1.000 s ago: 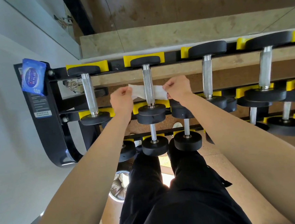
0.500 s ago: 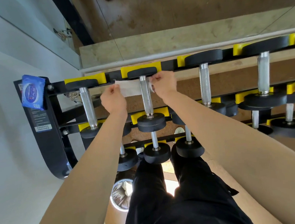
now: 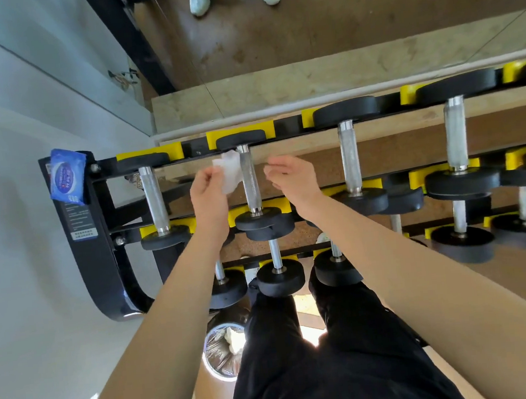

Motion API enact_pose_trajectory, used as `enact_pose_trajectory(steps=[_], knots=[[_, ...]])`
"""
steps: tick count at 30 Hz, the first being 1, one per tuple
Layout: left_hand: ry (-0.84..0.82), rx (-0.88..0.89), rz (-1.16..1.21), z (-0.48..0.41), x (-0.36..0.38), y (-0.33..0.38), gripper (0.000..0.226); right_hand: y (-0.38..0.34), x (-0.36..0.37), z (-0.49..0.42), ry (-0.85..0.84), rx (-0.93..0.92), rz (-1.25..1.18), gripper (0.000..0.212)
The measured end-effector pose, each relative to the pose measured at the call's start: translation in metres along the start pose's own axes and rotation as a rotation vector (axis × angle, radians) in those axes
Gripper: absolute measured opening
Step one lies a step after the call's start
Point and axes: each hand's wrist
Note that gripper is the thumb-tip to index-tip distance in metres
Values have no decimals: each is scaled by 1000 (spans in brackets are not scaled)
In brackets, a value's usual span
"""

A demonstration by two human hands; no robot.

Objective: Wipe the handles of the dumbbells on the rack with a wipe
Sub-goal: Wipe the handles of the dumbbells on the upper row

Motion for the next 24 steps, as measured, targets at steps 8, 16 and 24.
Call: enact_pose_trajectory(steps=[8, 16, 24], knots=[[-197, -250, 38, 87, 55, -6, 22, 35, -71, 62, -401, 81, -326, 42], [-203, -212, -187, 126, 113, -57, 12, 66, -173, 76, -78, 203, -150, 17], [-339, -32, -620, 107, 121, -97, 37, 38, -207, 12, 337, 66, 314, 36]])
Point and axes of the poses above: each hand's wrist, its own z-axis away from the middle knuckle, its own x-axis out of the palm, y = z × x, and after that the axes turned 14 degrees about z, right-handed
